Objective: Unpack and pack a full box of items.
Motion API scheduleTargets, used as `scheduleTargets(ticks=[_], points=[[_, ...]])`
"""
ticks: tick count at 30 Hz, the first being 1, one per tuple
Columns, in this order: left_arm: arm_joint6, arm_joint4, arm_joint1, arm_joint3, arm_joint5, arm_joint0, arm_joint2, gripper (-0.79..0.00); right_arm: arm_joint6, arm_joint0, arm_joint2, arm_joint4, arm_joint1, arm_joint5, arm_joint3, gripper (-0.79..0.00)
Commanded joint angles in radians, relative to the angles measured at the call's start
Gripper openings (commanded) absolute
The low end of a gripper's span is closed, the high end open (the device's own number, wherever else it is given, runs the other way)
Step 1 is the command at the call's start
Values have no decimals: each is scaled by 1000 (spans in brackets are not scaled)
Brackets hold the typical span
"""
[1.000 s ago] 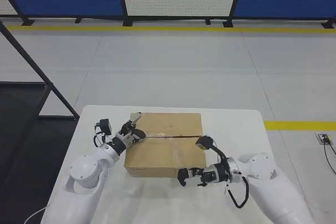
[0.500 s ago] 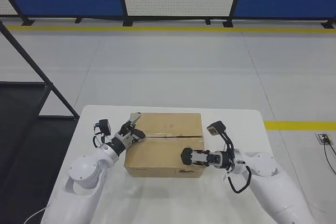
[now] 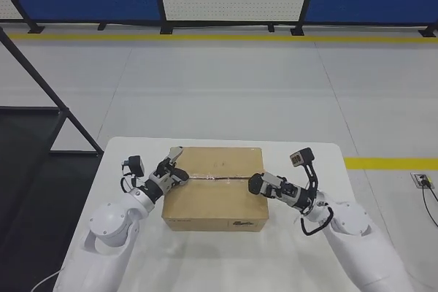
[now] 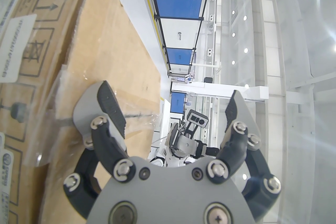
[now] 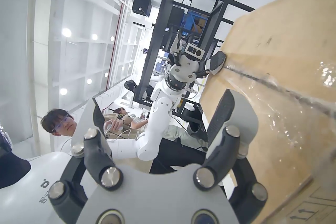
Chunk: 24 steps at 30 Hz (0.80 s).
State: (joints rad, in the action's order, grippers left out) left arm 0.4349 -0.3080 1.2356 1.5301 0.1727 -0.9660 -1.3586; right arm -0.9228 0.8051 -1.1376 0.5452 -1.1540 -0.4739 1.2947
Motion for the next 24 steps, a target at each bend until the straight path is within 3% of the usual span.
scheduleTargets(ticks=[1, 7, 15, 19, 24], points=[[0, 0, 0, 2, -1, -1, -1, 0, -20, 2, -7, 14, 2, 14, 17, 0], [-5, -13, 0, 19, -11, -11, -7, 0, -76, -78, 13, -6, 1, 244, 5, 0], [-8, -18, -1, 17, -15, -11, -11, 0, -73, -93, 8, -36, 3, 250, 1, 0], [-8, -24, -1, 15, -18, -12, -14, 0, -3, -85, 26, -49, -4, 287, 6, 0], [-6, -26, -2, 15, -20, -15, -17, 0, 80, -147, 100, -83, -30, 319, -42, 0]])
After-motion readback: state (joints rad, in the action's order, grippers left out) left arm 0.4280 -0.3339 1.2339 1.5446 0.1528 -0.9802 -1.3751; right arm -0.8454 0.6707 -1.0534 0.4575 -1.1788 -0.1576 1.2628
